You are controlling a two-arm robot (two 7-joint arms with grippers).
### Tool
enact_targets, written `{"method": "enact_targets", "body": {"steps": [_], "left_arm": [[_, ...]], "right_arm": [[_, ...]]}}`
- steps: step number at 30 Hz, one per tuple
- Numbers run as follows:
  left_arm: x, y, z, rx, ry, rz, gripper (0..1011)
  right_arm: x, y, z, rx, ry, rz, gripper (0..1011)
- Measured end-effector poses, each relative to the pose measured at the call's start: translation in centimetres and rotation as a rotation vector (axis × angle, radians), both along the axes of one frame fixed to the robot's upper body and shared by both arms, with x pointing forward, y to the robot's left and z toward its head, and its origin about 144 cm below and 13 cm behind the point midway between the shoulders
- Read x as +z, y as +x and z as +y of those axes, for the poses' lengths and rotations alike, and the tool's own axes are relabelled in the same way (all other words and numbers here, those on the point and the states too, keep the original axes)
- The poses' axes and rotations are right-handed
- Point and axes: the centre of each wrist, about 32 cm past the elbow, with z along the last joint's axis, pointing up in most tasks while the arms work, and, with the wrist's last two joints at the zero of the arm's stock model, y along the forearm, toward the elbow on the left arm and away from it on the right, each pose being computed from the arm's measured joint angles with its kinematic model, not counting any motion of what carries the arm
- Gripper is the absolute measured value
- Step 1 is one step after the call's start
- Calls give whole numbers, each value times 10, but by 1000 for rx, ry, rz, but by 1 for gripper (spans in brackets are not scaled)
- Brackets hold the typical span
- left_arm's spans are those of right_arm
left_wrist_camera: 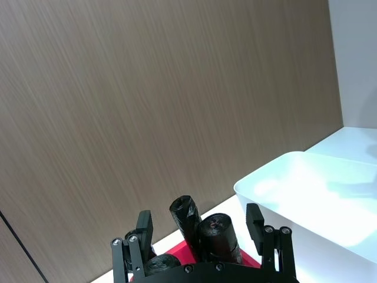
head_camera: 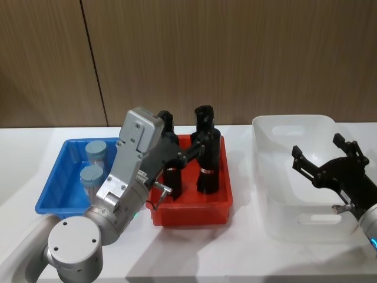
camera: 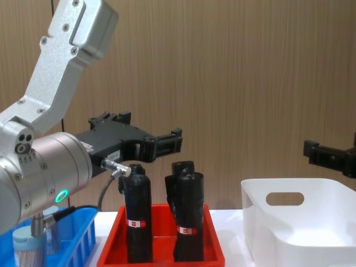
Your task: Pick the cotton swabs from the blue box and place them into the white box.
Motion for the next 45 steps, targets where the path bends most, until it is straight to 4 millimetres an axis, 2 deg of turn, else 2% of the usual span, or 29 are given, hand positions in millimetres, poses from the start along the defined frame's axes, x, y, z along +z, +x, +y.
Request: {"method": "enact_targets", "body": {"steps": [45], "left_arm": [[1,2,5,-10,3,0,1004]], "right_arm": [[0,0,0,0,0,0,1002]]}}
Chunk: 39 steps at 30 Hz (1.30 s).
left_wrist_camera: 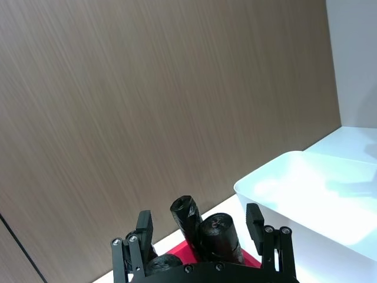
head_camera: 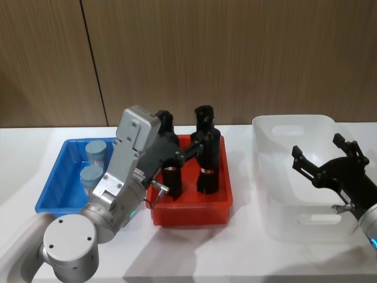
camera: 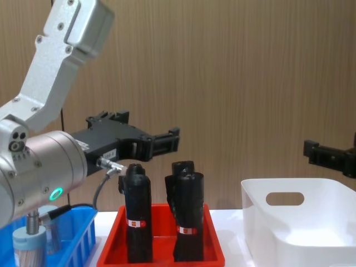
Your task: Pick the cotton swabs from the blue box and place them into the white box.
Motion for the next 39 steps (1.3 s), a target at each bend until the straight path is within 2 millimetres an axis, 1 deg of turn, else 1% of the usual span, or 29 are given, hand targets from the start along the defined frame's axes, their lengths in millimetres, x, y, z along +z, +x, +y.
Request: {"method": "enact_targets", "body": {"steps": [6,20,39], "left_arm": [[0,-1,4,19,-15,23,1004],[1,-10,15,139,-48,94,1004],[-5,-26,41,299,-76,212,1004]], "right_arm": [[0,0,0,0,0,0,1002],[0,0,0,0,0,0,1002],[0,0,0,0,0,0,1002]]}}
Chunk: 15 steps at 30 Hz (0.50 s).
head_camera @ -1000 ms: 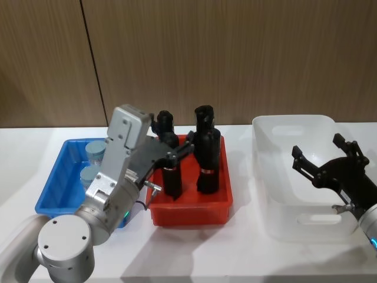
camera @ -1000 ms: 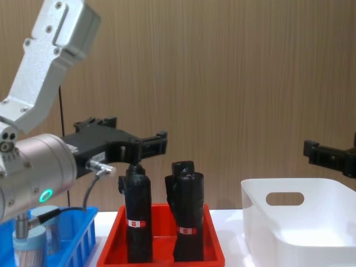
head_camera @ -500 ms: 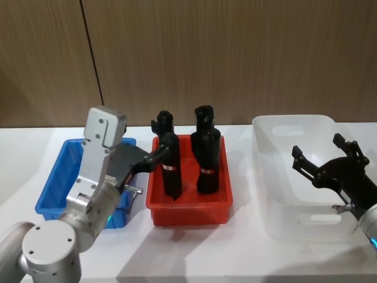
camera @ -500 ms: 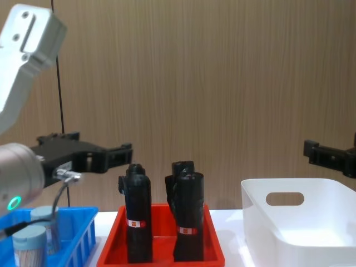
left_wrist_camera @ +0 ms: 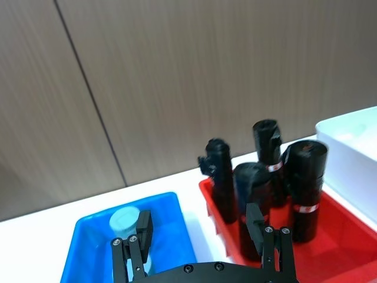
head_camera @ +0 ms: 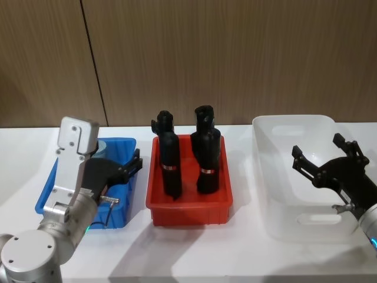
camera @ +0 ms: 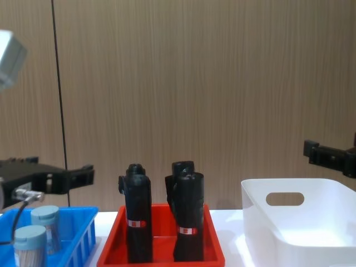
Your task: Pick the cotton swabs from the blue box and place them into the white box.
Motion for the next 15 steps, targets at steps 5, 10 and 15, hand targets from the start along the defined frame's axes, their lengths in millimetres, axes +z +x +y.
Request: {"method": "enact_targets", "body": {"steps": [5,10,15], "left_arm": [[-3,-2,8,32,-2,31,1004],[-7,-2,17,66,-4,62,1004],[-10,-1,24,95,-7,85,1004]], "right_arm": [[0,0,0,0,0,0,1002],[0,0,0,0,0,0,1002],[0,0,0,0,0,0,1002]]}}
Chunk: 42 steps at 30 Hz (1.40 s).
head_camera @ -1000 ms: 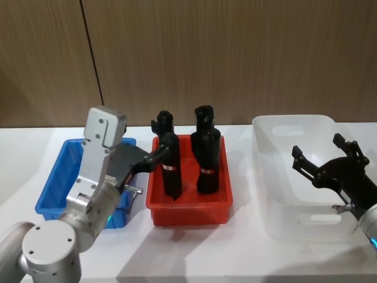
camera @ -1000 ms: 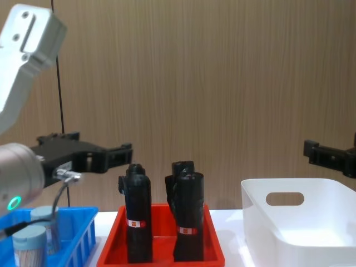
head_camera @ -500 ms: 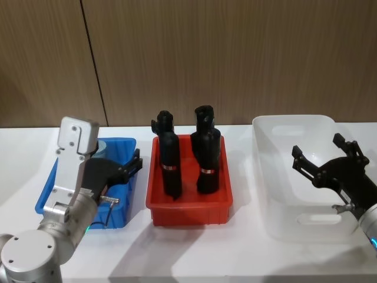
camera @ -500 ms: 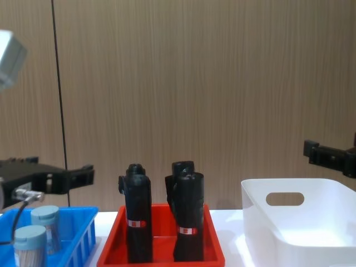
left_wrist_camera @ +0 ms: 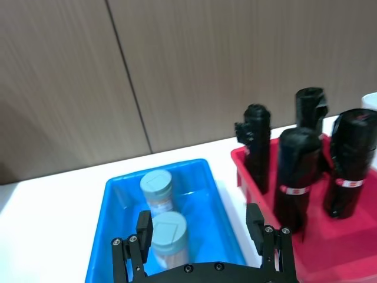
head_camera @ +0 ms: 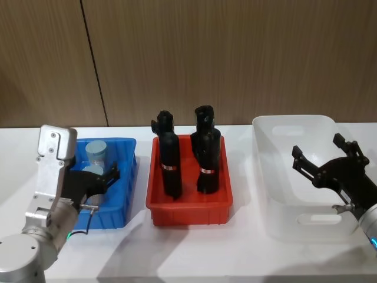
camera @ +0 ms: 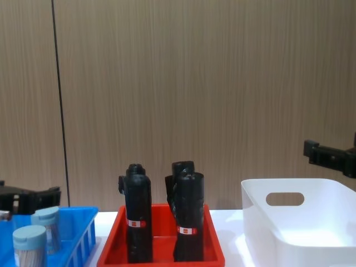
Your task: Pick the cotton swabs from the blue box and place them into the white box.
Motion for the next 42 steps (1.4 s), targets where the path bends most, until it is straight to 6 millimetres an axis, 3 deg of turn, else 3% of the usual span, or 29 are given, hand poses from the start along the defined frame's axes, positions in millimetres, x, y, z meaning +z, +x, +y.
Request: {"method": "enact_targets", "body": {"steps": [20,42], "left_arm": [[-10,16,23,109,-10,108,1004],[-25,56,34,37,-31,226,1004]], "right_arm": [[0,0,0,0,0,0,1002],[0,0,0,0,0,0,1002]]}}
